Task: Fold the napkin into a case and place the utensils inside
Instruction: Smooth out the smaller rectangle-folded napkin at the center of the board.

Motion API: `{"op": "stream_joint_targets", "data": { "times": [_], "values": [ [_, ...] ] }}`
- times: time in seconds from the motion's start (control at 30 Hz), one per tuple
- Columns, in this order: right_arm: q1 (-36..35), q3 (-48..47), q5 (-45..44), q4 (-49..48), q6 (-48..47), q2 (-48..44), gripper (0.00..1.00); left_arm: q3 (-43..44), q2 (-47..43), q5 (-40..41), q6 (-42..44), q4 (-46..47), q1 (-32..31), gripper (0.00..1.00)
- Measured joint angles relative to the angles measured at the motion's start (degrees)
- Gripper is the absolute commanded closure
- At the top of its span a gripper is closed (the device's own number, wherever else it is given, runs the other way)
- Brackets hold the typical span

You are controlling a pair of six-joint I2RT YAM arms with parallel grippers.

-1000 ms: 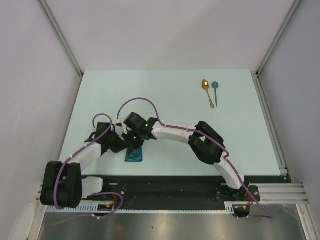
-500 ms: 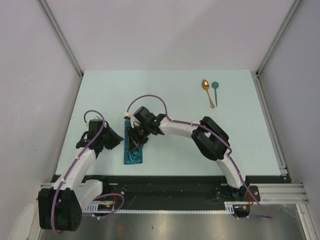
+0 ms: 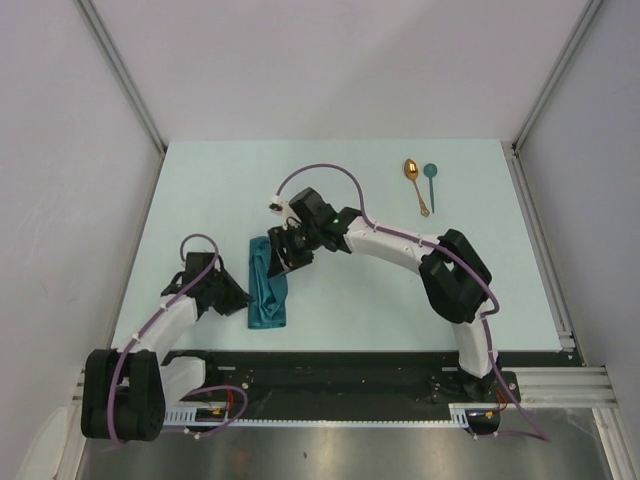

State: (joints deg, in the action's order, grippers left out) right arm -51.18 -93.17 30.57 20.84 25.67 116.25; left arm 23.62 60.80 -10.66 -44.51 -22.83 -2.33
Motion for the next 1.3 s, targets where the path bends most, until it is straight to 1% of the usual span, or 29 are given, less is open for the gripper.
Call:
{"op": "stream_joint_targets", "data": {
  "times": [0.1, 0.13, 0.27, 0.4, 0.47, 0.57, 0.6, 0.67, 0.7, 0.73, 0.8, 0.87, 1.0, 1.1, 1.27, 1.3],
  "values": [
    [0.5, 2.6, -1.7, 1.5, -0.3, 0.0, 0.51, -1.7, 0.3, -1.8, -0.2, 2.4, 0.1, 0.74],
    [0.5, 3.6, -2.1, 1.6, -0.2, 0.1, 0.52, -2.2, 0.4, -2.4, -0.3, 3.6, 0.1, 0.77],
    [0.9, 7.2, -4.1, 1.7, -0.3, 0.3, 0.54, -4.0, 1.3, -4.8, -1.7, 8.3, -0.7, 0.8],
    [2.0, 8.7, -5.6, 2.3, -0.9, 0.3, 0.55, -4.5, 4.1, -6.5, -4.6, 13.7, -3.8, 0.83],
    [2.8, 8.9, -6.5, 2.3, -1.4, 0.3, 0.56, -4.3, 5.8, -6.8, -6.0, 15.5, -6.9, 0.84],
    [3.7, 8.9, -8.5, 2.8, -2.5, 0.3, 0.56, -3.1, 8.7, -7.1, -7.2, 17.6, -10.9, 0.81],
    [4.1, 8.9, -9.0, 3.0, -3.0, 0.3, 0.56, -2.9, 8.9, -7.2, -7.5, 17.8, -11.7, 0.75],
    [4.5, 8.9, -9.6, 3.0, -3.6, 0.3, 0.56, -2.8, 8.5, -6.9, -7.5, 17.2, -12.4, 0.68],
    [4.5, 8.9, -9.8, 3.0, -3.8, 0.3, 0.56, -2.4, 7.6, -6.3, -7.3, 15.9, -12.5, 0.63],
    [4.5, 8.9, -9.8, 2.9, -4.1, 0.3, 0.56, -2.1, 6.3, -5.2, -6.6, 14.4, -12.5, 0.6],
    [4.5, 8.9, -9.7, 2.8, -4.7, 0.3, 0.57, -0.9, 3.3, -2.6, -5.3, 10.5, -11.9, 0.58],
    [4.3, 8.9, -9.5, 2.8, -5.1, 0.3, 0.58, 1.0, 1.2, -1.3, -3.8, 8.0, -10.3, 0.57],
    [3.6, 8.9, -9.4, 2.8, -6.1, 0.3, 0.57, 7.3, 1.9, 0.4, -0.5, 4.9, -5.6, 0.61],
    [2.5, 8.9, -10.0, 3.0, -6.5, 0.3, 0.55, 11.0, 5.5, 0.2, 1.2, 5.0, -4.9, 0.65],
    [0.1, 8.9, -11.9, 4.2, -7.2, 0.3, 0.55, 10.0, 11.0, -6.5, 2.1, 9.3, -5.3, 0.68],
    [-0.4, 8.9, -12.3, 4.5, -7.3, 0.3, 0.55, 9.7, 11.4, -7.5, 2.1, 9.9, -5.6, 0.7]
  ]
}}
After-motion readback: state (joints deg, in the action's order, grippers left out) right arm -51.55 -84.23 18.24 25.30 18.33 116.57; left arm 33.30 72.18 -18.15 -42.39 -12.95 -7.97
